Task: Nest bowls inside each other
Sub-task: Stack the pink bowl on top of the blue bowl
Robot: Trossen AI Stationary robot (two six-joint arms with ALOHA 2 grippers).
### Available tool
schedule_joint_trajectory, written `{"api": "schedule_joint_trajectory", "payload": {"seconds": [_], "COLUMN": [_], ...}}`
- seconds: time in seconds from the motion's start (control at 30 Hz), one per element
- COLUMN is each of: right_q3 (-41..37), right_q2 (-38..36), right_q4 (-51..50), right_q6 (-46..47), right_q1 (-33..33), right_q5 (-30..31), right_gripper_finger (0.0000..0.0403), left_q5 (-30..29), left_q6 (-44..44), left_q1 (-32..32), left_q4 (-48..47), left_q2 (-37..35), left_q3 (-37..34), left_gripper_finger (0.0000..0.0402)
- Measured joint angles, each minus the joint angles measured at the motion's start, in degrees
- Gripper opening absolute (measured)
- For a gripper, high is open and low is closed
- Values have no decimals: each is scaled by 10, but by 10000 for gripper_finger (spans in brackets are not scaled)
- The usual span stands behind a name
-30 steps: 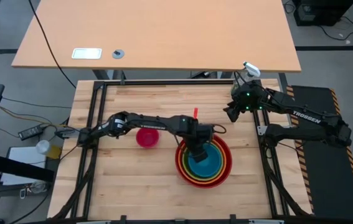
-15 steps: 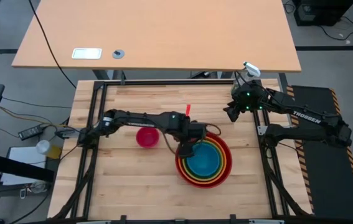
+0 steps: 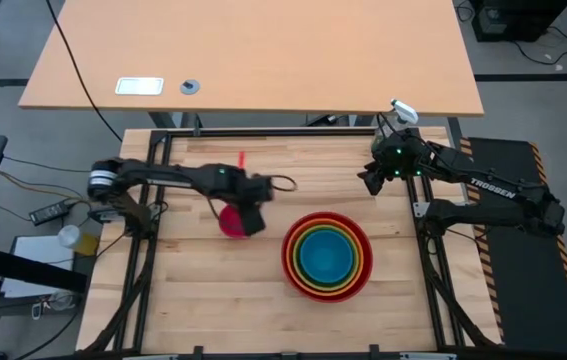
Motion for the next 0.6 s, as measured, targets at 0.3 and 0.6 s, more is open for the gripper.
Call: {"api": "schedule_joint_trajectory", "payload": {"seconds": [0.3,0.6], "right_q3": [0,0], "right_q2": [0,0], "right_q4": [4,5], "right_q6": [11,16], "right_q1": [0,0], "right_q5": [0,0], "right_gripper_finger": [201,201], "left_q5": [4,53], "left_q6": [-26,-26], "left_q1": [80,132], "left_q4": [56,86], "left_q2": [-51,-49], "left_q3": [-150,-210], "left_gripper_finger": [167,166]}}
